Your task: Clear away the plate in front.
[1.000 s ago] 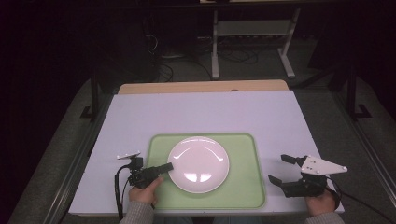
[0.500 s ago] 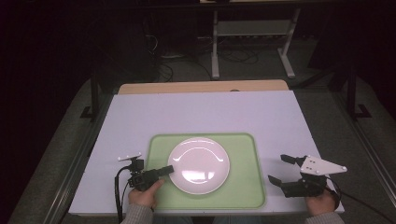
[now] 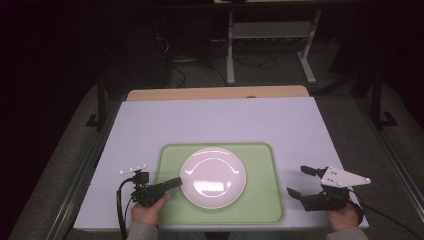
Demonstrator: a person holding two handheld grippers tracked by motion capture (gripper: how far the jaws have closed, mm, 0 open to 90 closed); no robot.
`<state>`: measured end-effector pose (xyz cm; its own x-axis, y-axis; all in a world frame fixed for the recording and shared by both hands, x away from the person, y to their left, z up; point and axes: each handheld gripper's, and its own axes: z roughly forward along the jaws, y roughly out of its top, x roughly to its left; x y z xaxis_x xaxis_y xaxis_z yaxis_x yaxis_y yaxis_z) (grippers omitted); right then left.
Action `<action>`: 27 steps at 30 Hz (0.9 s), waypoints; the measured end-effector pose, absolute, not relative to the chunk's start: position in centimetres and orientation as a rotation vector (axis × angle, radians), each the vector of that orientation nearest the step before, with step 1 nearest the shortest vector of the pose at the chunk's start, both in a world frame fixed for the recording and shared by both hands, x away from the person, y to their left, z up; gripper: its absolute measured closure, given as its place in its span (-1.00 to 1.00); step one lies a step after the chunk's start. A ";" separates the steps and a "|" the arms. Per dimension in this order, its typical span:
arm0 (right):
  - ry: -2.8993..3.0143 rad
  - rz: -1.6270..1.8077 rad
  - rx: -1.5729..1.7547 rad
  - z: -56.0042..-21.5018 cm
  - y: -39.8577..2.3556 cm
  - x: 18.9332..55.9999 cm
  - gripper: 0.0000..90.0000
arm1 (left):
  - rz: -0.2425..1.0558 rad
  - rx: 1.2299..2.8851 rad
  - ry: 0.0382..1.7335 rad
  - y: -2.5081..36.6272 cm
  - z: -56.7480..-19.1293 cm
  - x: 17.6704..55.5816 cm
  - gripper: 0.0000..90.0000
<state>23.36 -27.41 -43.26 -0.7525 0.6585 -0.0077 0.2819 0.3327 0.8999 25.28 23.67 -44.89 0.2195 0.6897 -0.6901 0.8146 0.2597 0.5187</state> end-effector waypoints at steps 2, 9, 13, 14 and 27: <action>2.232 1.392 0.837 -43.3 -27.4 23.4 -0.70 | -0.137 1.475 1.496 23.7 -44.7 25.2 0.52; 2.232 1.392 0.842 -43.3 -27.5 23.4 -0.70 | -0.106 1.491 1.455 23.8 -44.1 25.1 0.48; 2.230 1.391 0.844 -43.3 -27.5 23.4 -0.70 | -0.064 1.518 1.416 23.9 -43.3 25.3 0.46; 2.231 1.391 0.845 -43.3 -27.5 23.4 -0.70 | -0.050 1.528 1.407 23.9 -43.2 25.3 0.45; 2.230 1.387 0.851 -43.4 -27.6 23.5 -0.70 | 0.128 1.632 1.293 25.0 -41.6 25.8 0.35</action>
<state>23.51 -27.59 -43.38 -0.7450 0.6670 -0.0022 0.2930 0.3301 0.8973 25.82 24.99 -41.62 0.4207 0.7773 -0.4677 0.6702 0.0811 0.7377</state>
